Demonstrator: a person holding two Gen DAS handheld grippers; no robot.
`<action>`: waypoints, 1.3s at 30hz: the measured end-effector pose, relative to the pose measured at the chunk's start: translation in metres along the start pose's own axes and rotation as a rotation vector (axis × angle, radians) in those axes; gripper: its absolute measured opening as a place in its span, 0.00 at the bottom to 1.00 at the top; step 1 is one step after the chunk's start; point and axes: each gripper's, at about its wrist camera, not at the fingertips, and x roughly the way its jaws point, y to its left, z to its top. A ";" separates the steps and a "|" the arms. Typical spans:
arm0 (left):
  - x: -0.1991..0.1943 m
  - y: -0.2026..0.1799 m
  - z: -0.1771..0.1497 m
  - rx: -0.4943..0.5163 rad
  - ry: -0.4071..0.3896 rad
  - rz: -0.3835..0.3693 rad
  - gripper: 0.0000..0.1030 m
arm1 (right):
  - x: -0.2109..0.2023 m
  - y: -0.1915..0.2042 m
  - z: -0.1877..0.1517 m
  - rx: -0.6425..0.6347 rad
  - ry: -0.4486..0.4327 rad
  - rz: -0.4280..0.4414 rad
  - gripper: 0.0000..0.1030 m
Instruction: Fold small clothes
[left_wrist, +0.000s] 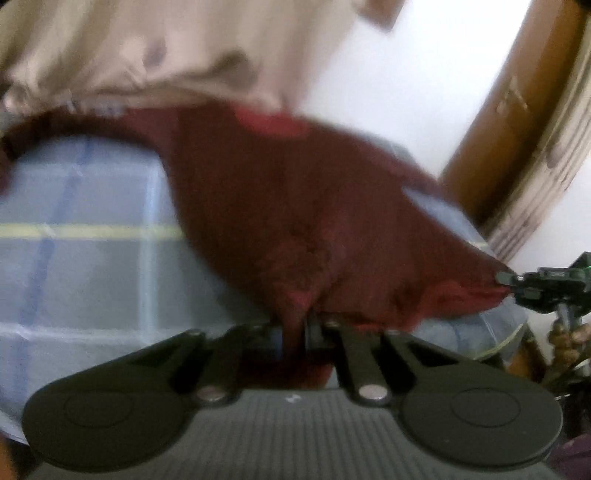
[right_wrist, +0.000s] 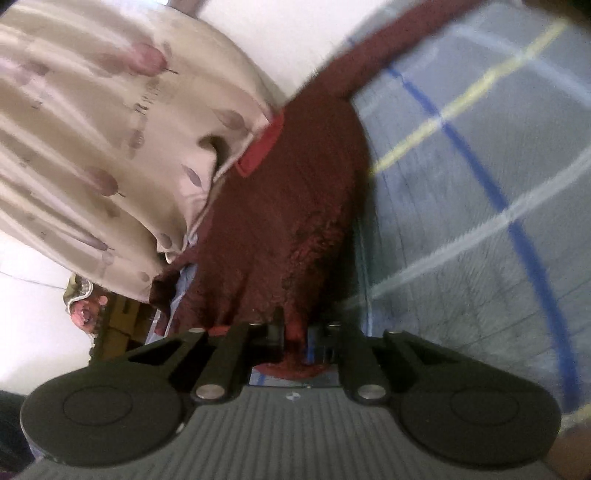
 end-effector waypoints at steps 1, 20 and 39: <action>-0.011 0.003 0.005 0.004 -0.011 0.006 0.08 | -0.009 0.004 0.002 -0.009 -0.014 0.000 0.14; -0.050 -0.005 0.006 0.035 -0.204 0.097 0.59 | -0.073 -0.004 0.017 0.025 -0.070 -0.067 0.49; 0.082 -0.011 0.032 -0.064 -0.148 0.123 0.86 | -0.030 -0.237 0.235 0.736 -0.552 -0.128 0.89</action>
